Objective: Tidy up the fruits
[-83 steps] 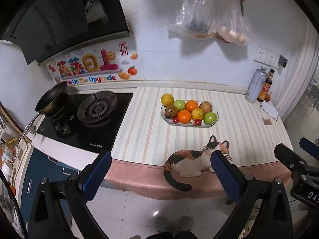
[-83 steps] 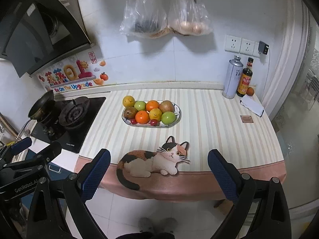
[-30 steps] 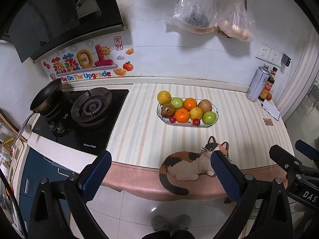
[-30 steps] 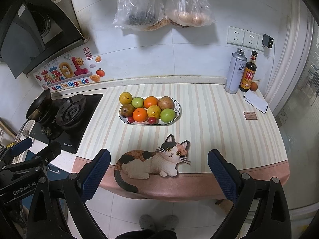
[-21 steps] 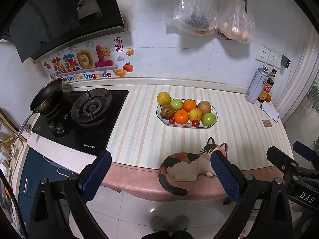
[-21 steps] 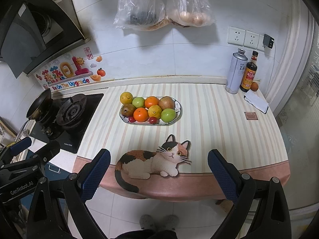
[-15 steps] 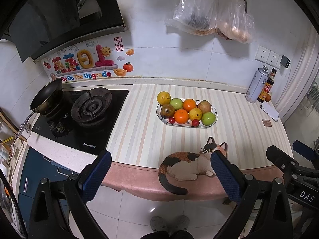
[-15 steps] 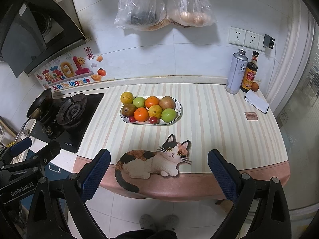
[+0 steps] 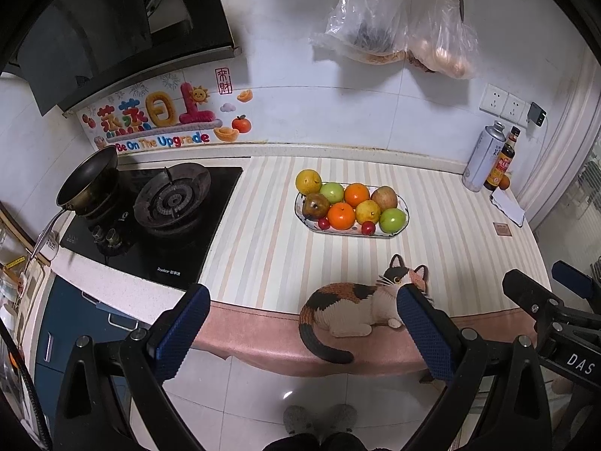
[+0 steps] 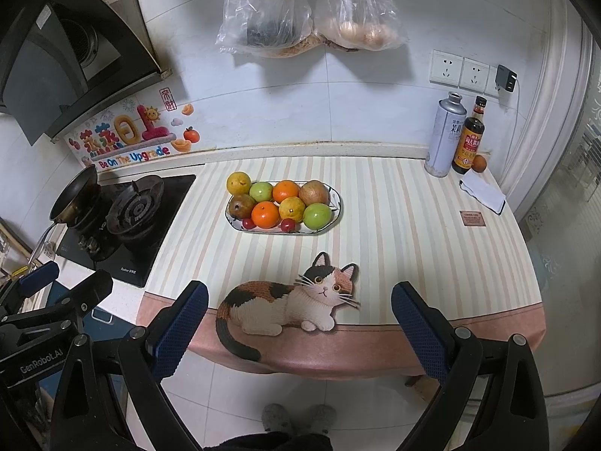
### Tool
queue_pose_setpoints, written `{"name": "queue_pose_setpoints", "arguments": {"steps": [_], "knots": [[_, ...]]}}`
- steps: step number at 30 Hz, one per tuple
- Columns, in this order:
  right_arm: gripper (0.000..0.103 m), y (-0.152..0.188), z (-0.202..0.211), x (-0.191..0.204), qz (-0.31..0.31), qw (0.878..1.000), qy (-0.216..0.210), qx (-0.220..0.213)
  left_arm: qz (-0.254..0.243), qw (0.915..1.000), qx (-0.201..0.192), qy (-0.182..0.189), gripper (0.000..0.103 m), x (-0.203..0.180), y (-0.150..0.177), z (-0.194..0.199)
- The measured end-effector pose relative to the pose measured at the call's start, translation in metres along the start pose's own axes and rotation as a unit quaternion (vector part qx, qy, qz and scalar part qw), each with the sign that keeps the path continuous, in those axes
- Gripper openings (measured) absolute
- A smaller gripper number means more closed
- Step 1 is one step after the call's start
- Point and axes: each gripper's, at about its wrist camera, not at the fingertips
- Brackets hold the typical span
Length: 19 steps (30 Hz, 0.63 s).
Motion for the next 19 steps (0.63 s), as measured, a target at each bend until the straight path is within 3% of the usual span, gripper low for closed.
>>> {"name": "queue_pose_setpoints", "arguments": {"steps": [19], "knots": [[0.1, 0.0067, 0.0014, 0.002, 0.002, 1.0, -0.003, 0.002, -0.001, 1.0, -0.007, 0.002, 0.102, -0.002, 0.0024, 0.005]]}}
Point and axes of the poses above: each gripper's, at about its wrist camera, not at the fingertips, and z roughly against the way its jaws point, x to its left, y to its underside, and after that the axes turned 4 degrees about -z, right-handed
